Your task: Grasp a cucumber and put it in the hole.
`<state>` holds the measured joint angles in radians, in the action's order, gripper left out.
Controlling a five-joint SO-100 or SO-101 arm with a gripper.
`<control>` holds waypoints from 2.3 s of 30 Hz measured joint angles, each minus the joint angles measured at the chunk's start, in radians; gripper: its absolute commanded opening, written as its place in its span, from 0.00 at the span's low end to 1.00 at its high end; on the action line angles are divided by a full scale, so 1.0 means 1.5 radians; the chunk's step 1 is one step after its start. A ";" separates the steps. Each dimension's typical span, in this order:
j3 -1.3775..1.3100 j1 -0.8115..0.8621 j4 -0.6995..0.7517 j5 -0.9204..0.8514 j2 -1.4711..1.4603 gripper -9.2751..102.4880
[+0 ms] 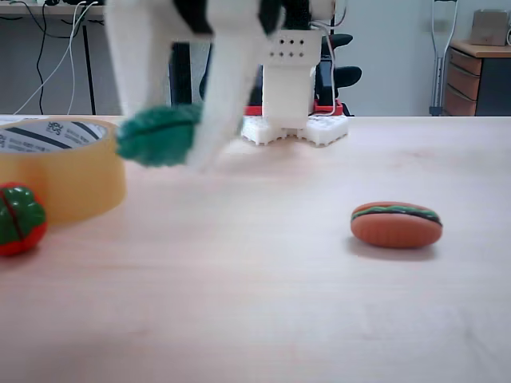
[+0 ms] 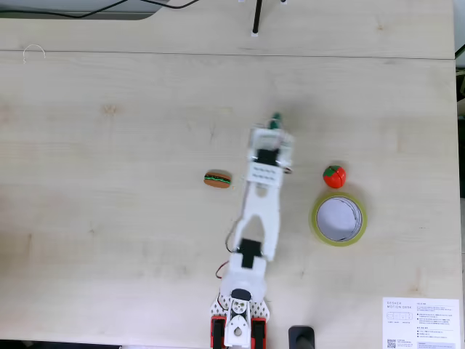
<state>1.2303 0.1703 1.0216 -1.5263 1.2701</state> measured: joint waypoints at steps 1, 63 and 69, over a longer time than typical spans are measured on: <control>0.000 0.018 0.010 0.000 0.011 0.08; 0.000 0.409 0.329 -0.030 0.130 0.63; 0.000 0.409 0.335 -0.030 0.139 0.58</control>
<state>1.2303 0.7839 1.5248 -1.5708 1.4788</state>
